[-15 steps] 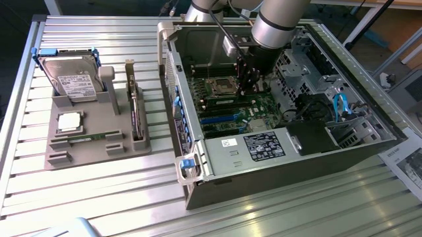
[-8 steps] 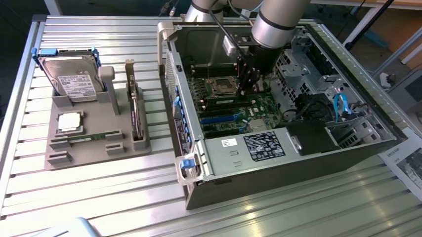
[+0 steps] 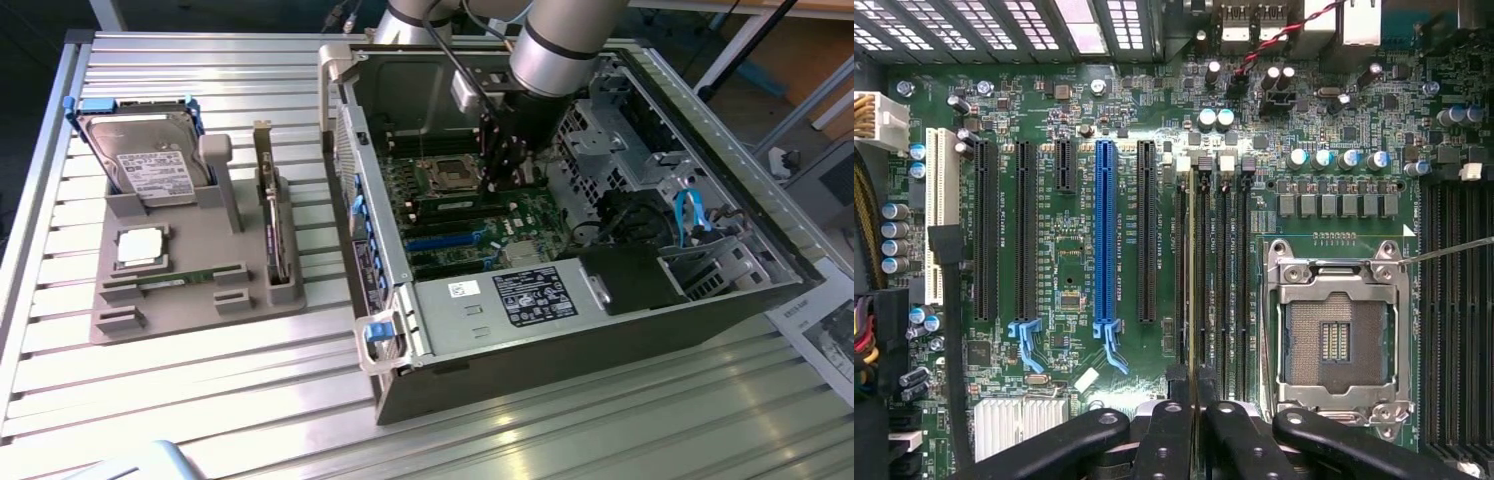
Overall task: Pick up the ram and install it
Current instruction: 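Insert the ram into the slot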
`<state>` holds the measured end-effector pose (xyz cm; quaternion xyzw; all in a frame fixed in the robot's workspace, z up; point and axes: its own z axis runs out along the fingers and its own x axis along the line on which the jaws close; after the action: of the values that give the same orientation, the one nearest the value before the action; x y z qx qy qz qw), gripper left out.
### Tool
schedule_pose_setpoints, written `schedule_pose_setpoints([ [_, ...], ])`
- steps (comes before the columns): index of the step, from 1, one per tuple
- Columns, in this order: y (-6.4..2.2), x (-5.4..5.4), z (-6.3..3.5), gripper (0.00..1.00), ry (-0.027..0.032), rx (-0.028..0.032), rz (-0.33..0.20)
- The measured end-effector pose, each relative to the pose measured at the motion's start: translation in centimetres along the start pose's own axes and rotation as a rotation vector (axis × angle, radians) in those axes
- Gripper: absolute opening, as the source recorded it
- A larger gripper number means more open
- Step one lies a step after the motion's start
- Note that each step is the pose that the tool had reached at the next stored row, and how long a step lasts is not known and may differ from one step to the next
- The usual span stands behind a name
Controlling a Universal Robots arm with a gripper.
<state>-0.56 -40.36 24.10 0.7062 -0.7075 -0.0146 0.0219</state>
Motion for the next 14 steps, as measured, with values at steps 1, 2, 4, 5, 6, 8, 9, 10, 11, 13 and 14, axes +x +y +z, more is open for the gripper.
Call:
schedule_pose_setpoints([
  [1,0.0,0.01,0.01,0.12,-0.0002,0.0001,0.0],
  [2,-0.01,0.05,0.0,0.12,-0.0005,0.0,0.0],
  [4,-0.01,0.07,0.01,0.12,-0.0046,0.0001,0.0],
  [5,-0.01,0.09,0.01,0.12,-0.0112,0.0002,-0.001],
  [6,-0.01,0.1,0.01,0.12,-0.0201,0.0006,-0.001],
  [8,-0.01,0.1,0.01,0.12,-0.0244,0.0008,-0.001],
  [9,-0.01,0.09,0.01,0.12,-0.0246,0.0008,-0.001],
  [10,-0.01,0.11,0.01,0.12,-0.0247,0.0008,-0.001],
  [11,-0.01,0.13,0.0,0.12,-0.0247,0.0007,-0.001],
  [13,-0.01,0.16,-0.03,0.12,-0.0249,0.0008,-0.001],
  [14,-0.01,0.17,-0.02,0.12,-0.025,0.0008,-0.001],
])
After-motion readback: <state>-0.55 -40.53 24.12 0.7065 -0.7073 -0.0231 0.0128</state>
